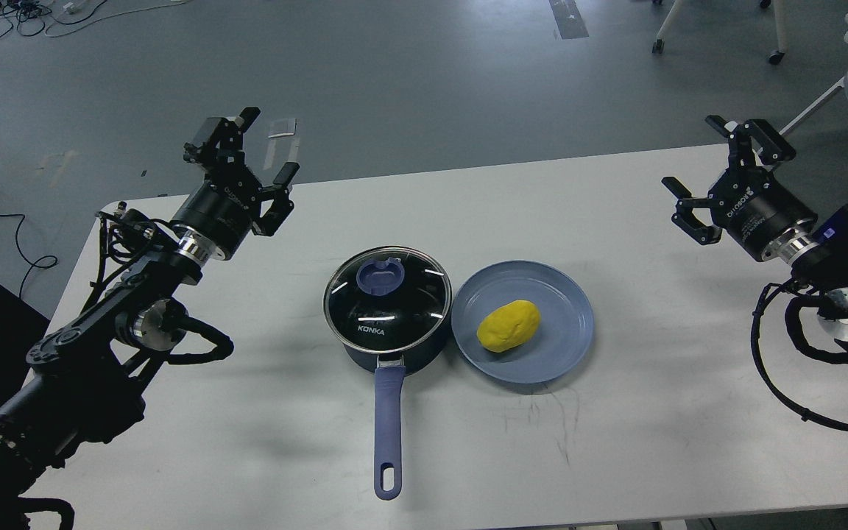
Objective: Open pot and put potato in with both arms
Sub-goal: 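Move the left gripper over the saucepan toward the lid's blue knob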
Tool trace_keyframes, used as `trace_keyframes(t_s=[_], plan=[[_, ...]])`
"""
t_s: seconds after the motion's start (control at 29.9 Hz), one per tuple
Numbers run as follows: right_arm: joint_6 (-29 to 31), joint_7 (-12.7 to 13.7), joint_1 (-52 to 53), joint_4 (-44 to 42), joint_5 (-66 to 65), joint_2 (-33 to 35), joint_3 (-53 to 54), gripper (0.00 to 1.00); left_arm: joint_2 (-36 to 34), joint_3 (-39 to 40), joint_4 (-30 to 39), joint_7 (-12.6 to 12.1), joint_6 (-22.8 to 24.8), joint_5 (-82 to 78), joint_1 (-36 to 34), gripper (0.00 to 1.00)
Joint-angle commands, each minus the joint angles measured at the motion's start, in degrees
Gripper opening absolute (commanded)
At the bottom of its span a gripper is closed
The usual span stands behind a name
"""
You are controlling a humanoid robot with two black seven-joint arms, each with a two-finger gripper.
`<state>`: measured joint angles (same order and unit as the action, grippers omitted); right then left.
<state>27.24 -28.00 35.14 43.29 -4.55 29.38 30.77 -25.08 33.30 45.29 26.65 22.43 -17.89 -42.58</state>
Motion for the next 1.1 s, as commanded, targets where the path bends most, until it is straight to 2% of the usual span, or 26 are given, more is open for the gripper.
trace_keyframes(t_s=[0.0,0.07,0.1,0.13,0.23,0.3,0.43,0.5,0.7,0.8,0.97,1.07], plan=[[0.0,0.0,0.0,0.0,0.0,0.1,0.0,1.00,-2.2,0.2,1.1,0.4,5.6,-2.3,-1.0,0.98],[0.0,0.0,-0.1,0.1,0.0,0.1,0.0,1.00,-3.3,0.2,3.7,0.6,5.6,-4.2,-2.4,0.98],[0.0,0.0,-0.1,0.1,-0.1,0.2,0.0,1.00,-4.4,0.2,7.1,0.7,5.6,-7.1,-4.2,0.98],[0.0,0.0,-0.1,0.1,-0.1,0.2,0.0,1.00,-4.5,0.2,7.2,0.7,5.6,-7.2,-4.2,0.98],[0.0,0.0,0.0,0.1,-0.4,0.2,0.0,1.00,-7.9,0.4,15.6,1.3,5.6,-17.0,-7.2,0.98],[0.1,0.0,-0.2,0.1,-0.7,0.2,-0.1,1.00,-9.4,0.3,22.4,1.4,5.6,-26.0,-9.9,0.98],[0.0,0.0,-0.4,0.1,-0.7,0.2,-0.2,1.00,-11.3,0.1,30.8,1.4,5.6,-40.8,-12.1,0.98],[0.0,0.0,-0.3,0.1,-0.7,0.5,-1.1,1.00,-11.3,-0.2,34.8,1.4,5.6,-53.8,-13.7,0.98],[0.0,0.0,-0.2,0.2,-0.7,0.6,-1.3,1.00,-10.7,-2.1,35.9,1.4,5.5,-80.4,-15.6,0.98],[0.0,0.0,-0.2,0.2,-0.7,0.6,-1.4,1.00,-10.4,-4.6,35.8,1.4,4.6,-85.0,-15.9,0.98],[0.0,0.0,-0.3,0.2,-0.8,0.9,-1.7,1.00,-10.1,-15.3,33.5,1.4,0.8,-94.7,-19.2,0.98],[0.0,0.0,-0.2,0.3,-0.8,1.0,-1.6,1.00,-8.3,-16.5,30.7,1.4,0.5,-94.8,-19.3,0.98]])
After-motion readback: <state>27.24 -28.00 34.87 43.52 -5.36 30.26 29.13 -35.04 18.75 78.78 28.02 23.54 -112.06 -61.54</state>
